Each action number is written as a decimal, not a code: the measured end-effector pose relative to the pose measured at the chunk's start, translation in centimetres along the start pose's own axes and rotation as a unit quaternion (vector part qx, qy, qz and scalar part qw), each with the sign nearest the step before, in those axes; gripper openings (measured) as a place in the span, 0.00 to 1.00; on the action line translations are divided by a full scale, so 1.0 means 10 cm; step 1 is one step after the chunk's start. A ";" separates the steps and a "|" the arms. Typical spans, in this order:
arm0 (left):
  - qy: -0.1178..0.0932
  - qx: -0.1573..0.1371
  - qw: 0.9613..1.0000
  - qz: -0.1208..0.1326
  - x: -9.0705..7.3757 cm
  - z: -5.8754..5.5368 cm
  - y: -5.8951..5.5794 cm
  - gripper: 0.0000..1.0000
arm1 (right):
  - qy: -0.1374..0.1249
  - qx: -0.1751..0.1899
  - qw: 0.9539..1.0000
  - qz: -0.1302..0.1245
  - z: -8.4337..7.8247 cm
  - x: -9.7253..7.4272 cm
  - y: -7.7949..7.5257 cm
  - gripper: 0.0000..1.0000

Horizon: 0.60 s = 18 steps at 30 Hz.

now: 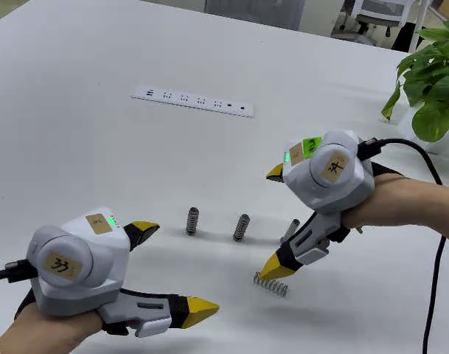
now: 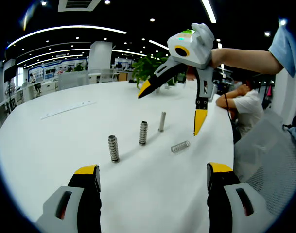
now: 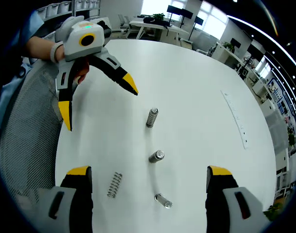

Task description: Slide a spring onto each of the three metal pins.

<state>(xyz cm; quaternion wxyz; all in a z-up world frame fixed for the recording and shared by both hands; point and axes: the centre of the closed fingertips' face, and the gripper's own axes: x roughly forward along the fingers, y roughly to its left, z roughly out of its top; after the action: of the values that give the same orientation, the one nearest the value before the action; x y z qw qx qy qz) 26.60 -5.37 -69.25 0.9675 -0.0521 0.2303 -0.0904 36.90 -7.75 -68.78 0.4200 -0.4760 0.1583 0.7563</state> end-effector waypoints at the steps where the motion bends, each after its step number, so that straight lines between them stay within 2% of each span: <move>1: 0.002 0.001 1.000 -0.002 0.00 -0.01 0.00 0.93 | -0.002 0.007 1.000 -0.003 -0.03 -0.02 0.02 0.99; 10: 0.003 0.008 1.000 -0.003 0.00 0.02 0.02 0.93 | -0.022 0.054 0.998 -0.021 -0.21 -0.16 0.11 0.99; 18: 0.014 0.023 1.000 -0.004 -0.02 0.05 0.06 0.92 | -0.037 0.090 0.995 -0.037 -0.37 -0.25 0.22 0.99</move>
<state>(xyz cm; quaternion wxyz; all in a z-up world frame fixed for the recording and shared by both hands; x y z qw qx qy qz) 26.75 -4.73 -68.84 0.9647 -0.0296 0.2415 -0.1004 37.82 -12.67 -68.89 0.4943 -0.4139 0.1920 0.7399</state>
